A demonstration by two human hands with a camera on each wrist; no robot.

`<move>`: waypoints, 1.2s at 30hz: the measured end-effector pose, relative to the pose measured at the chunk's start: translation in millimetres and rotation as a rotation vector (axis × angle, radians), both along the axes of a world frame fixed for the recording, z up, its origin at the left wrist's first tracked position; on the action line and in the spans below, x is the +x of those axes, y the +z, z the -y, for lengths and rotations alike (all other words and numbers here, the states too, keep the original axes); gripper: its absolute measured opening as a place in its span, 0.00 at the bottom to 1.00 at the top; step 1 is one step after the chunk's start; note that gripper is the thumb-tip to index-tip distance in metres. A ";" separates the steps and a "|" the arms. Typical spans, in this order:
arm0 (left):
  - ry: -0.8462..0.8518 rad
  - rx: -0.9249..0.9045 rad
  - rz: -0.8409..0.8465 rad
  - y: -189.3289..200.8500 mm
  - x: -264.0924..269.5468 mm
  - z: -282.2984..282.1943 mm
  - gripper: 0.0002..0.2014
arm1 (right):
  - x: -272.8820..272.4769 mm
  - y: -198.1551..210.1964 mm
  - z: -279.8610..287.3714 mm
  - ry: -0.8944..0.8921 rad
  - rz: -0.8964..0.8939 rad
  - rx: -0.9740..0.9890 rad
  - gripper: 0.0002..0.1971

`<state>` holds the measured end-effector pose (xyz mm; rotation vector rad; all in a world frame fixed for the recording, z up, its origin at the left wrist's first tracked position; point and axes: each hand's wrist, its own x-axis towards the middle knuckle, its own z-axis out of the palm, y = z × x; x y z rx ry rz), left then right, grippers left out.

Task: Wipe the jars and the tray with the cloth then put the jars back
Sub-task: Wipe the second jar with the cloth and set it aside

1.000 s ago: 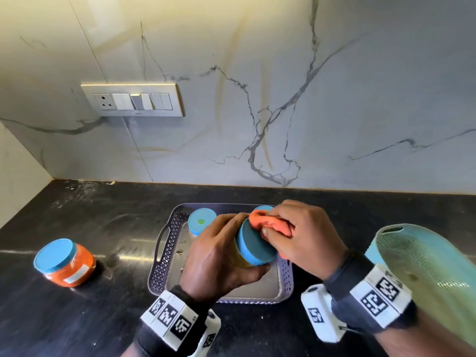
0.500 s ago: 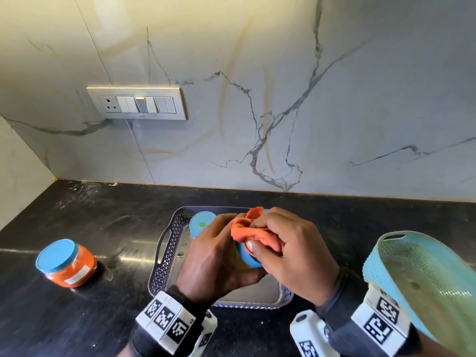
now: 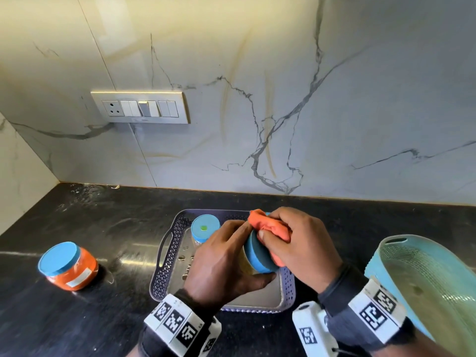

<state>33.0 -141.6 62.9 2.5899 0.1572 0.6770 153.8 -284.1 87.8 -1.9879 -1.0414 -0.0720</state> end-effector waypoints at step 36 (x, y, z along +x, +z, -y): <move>0.009 0.015 0.074 9.8 7.0 -4.6 0.36 | 3.8 9.2 -0.5 0.202 0.076 0.032 0.11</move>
